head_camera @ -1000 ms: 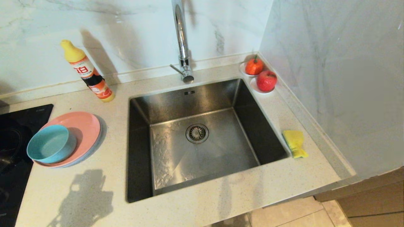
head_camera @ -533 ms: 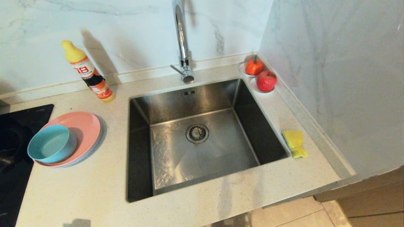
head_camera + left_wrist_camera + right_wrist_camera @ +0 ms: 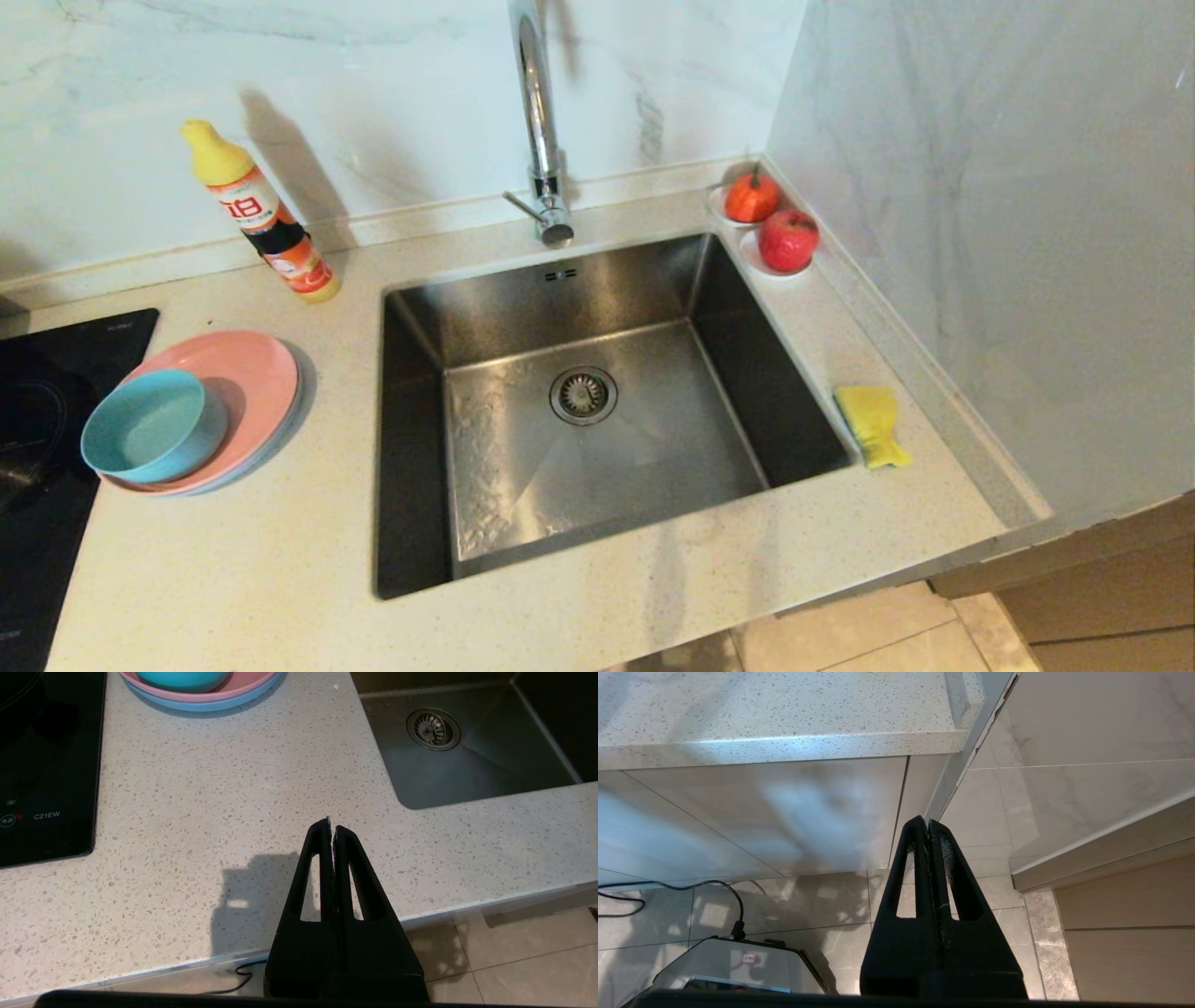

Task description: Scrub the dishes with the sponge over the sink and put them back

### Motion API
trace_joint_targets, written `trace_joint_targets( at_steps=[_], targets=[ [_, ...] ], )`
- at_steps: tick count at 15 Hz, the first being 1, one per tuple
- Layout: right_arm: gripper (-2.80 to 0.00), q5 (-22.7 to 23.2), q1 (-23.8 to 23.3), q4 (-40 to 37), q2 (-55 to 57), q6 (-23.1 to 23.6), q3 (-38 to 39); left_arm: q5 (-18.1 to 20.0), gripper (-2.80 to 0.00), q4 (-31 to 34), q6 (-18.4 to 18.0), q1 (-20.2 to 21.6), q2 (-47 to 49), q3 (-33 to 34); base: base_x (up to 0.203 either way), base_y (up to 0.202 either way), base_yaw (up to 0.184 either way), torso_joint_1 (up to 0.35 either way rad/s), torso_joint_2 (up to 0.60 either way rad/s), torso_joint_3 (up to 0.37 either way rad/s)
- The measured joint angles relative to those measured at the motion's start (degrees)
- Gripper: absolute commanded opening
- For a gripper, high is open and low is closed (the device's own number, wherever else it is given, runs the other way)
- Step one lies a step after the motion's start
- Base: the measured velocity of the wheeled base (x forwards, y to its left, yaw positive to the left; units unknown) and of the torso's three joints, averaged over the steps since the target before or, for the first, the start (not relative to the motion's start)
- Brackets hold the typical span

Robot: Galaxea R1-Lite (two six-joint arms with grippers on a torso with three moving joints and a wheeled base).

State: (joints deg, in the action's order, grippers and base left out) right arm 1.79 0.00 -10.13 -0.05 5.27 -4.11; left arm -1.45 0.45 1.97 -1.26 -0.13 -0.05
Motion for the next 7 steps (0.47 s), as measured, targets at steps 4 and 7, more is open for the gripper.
trace_joint_targets(
  at_steps=[4, 7],
  targets=[
    [-2.8, -0.39, 0.0, 0.0, 0.02, -2.39, -0.11, 0.0, -2.8, -0.01, 0.03, -0.01, -0.09, 0.05, 0.0, 0.0, 0.0, 0.0, 0.0, 0.0],
    [-2.8, -0.45, 0.0, 0.02, 0.02, -3.47, -0.11, -0.02, -2.8, -0.01, 0.02, -0.01, -0.09, 0.05, 0.0, 0.0, 0.0, 0.0, 0.0, 0.0]
  ],
)
